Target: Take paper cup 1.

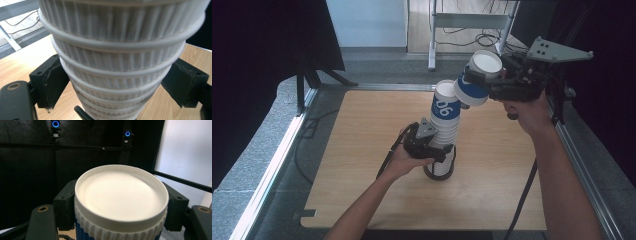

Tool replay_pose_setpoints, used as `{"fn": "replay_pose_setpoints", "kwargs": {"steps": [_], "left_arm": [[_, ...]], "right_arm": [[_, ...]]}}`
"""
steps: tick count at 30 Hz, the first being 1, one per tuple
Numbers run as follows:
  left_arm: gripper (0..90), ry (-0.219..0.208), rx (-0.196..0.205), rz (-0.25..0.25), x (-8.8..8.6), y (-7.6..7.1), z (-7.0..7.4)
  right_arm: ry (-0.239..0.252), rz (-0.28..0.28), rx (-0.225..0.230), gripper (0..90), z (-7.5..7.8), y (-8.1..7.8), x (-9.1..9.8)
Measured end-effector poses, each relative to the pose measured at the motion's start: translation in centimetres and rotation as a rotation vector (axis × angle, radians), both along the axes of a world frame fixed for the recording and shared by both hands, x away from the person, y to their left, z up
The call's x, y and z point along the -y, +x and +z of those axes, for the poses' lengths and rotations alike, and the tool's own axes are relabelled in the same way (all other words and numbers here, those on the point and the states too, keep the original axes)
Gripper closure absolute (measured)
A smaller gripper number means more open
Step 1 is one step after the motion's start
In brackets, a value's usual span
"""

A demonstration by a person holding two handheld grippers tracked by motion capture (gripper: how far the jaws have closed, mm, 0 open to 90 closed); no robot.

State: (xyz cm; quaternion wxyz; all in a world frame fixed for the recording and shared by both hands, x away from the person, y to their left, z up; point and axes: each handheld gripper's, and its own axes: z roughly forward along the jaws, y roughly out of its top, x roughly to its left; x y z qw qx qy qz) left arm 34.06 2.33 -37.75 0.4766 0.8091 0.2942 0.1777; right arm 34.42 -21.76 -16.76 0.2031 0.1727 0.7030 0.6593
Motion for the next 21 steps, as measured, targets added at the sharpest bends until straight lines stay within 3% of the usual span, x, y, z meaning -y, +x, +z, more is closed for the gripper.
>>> {"fn": "replay_pose_setpoints", "kwargs": {"steps": [15, 21], "left_arm": [[12.5, 0.006, 0.002, -0.001, 0.0, 0.0, 0.0], [12.5, 0.005, 0.002, 0.001, 0.0, -0.1, 0.0]], "right_arm": [[0.024, -0.01, 0.001, 28.9, -2.2, -1.3, 3.2], [0.014, -0.022, -0.014, 28.9, -4.2, -1.4, 4.1]]}}
